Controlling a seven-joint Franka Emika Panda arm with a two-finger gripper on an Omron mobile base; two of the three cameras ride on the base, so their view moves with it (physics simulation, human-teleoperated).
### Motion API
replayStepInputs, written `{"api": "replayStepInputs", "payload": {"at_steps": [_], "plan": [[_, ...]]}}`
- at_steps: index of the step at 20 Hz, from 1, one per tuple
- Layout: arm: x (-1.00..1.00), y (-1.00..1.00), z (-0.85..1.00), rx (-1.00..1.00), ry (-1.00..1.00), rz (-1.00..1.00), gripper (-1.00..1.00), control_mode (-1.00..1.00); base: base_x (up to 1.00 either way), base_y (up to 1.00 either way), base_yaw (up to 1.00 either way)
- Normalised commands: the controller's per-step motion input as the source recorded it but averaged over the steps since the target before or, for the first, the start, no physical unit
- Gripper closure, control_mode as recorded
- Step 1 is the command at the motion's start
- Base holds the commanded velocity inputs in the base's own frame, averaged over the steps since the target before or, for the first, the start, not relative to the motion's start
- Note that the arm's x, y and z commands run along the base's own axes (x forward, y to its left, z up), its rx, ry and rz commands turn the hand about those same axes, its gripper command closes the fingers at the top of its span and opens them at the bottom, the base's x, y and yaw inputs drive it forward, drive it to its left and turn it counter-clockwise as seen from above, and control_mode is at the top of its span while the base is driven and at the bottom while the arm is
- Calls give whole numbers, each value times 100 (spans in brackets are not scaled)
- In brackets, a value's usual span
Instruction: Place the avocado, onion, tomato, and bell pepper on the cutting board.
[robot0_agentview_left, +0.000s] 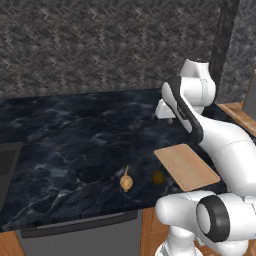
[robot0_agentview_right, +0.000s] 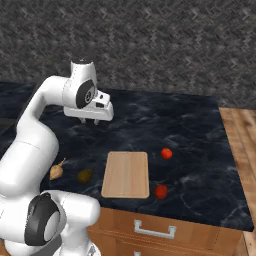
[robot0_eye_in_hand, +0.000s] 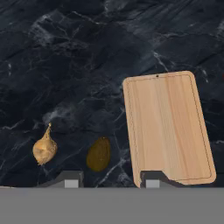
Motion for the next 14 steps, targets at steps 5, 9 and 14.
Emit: {"api": "replayStepInputs", "payload": {"at_steps": [5,9,14], "plan": [[-21,16,0,-3,-5,0,-100,-100,0,0,0],[-67,23,-7,-13,-18,2,-100,-100,0,0,0],[-48,23,-28,0,-12,0,-100,-100,0,0,0]]}}
